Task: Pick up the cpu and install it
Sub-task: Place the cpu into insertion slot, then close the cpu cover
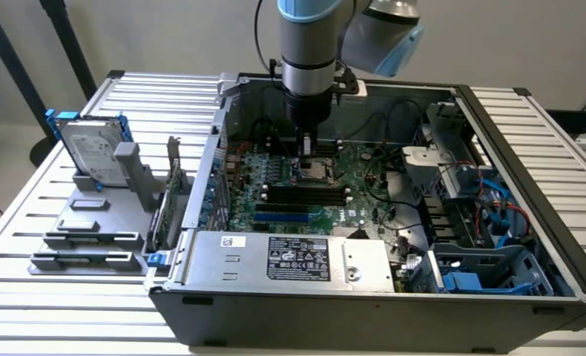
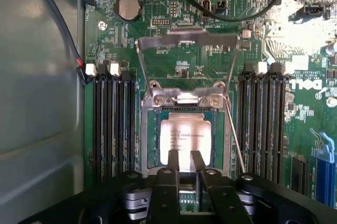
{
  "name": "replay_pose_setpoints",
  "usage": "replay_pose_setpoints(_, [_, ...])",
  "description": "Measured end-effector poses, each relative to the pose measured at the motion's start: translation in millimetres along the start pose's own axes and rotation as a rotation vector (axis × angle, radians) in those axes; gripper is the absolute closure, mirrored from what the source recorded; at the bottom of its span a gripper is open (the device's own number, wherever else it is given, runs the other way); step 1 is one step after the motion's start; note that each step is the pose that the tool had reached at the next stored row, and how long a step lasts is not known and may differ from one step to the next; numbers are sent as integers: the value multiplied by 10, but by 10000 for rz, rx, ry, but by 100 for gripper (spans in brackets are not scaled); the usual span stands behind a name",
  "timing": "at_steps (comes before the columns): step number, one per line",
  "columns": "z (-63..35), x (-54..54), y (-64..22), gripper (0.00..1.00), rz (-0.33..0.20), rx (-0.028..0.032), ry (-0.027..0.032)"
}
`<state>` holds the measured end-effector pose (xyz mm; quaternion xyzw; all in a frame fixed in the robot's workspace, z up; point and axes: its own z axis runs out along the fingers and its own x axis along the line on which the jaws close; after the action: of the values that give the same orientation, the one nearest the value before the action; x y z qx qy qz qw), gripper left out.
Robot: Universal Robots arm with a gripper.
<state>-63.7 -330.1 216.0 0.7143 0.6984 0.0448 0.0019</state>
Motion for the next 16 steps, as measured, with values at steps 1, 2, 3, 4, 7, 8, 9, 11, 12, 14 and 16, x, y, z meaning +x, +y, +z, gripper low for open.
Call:
replay_pose_setpoints(1, [-7,-6,-30,82,1,1,12])
replay_pose_setpoints(2, [-14,-12,-60,88,3,5,24])
replay_pose_setpoints(3, [-20,-19,-90,88,4,9,34])
replay_pose_setpoints(4, [-27,-26,-119,89,4,15,43])
replay_pose_setpoints(7, [-47,-47,-203,89,7,38,69])
replay_pose_setpoints(8, [-56,-52,-226,89,9,48,78])
replay_pose_setpoints(9, [-67,-55,-245,89,10,59,85])
replay_pose_setpoints(11, [-88,-57,-268,89,12,76,94])
replay_pose_setpoints(12, [-91,-56,-269,89,12,76,95])
replay_pose_setpoints(14, [-90,-56,-269,89,12,76,100])
replay_pose_setpoints(16, [-91,-56,-270,89,13,78,118])
